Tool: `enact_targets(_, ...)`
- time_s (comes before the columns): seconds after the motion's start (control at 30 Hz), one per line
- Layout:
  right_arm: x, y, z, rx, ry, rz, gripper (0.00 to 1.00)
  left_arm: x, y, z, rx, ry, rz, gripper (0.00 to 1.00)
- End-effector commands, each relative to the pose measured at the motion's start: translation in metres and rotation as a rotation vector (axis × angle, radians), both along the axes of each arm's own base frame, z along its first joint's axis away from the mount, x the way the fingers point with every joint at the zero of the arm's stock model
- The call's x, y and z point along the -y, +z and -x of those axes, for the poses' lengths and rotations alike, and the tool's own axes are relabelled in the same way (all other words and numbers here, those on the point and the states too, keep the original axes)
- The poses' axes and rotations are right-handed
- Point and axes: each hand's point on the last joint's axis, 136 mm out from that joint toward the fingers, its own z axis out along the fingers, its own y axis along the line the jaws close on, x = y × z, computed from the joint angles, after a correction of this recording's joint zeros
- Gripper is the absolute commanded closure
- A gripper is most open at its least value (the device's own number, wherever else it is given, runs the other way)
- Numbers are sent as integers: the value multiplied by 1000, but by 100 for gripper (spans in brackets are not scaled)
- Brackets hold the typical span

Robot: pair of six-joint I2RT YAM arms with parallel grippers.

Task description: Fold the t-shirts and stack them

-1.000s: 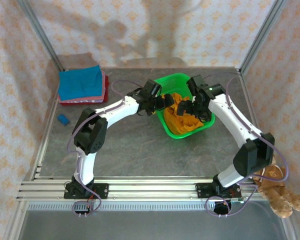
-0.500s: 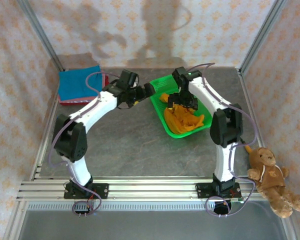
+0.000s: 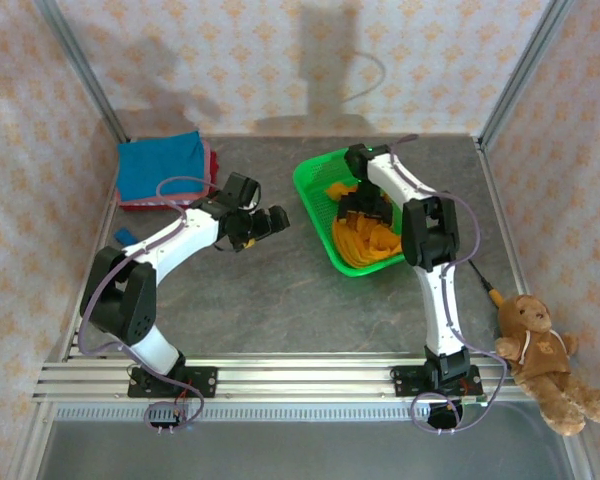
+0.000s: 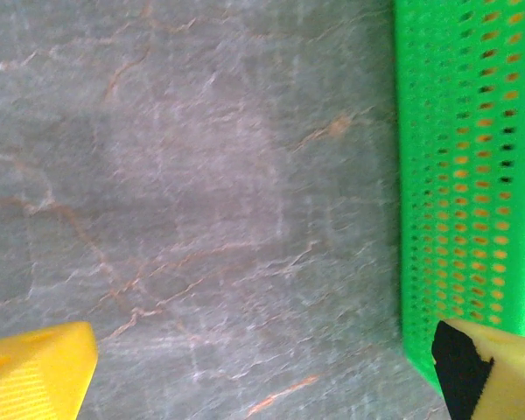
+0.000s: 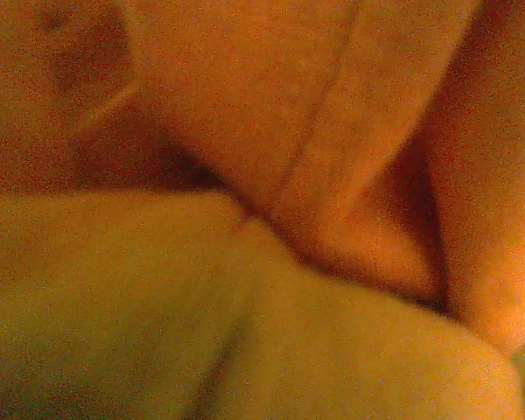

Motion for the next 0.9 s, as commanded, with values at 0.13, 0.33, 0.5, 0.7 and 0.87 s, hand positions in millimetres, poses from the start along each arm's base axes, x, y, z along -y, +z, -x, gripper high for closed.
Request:
enact_targets(0.13,97,-24,-2,-46,-195,63,3,-2,10,3,17,-1,-1,1)
enact_targets(0.33,151,-29,-9,-55,-280,58,3,1,8,-1,-1,-2,1,1)
enact_targets(0.5,188,-31,-16,-69,-297,28,3,2,6,0,-18,-12,-5,1)
enact_targets(0.7,228,-23,-26,-39,-279,71,2,2,6,2,-22,-14,-14,1)
enact_targets(0.87,264,-16,-32,-24,-338,86,2,4,5,4,-29,-18,-16,1)
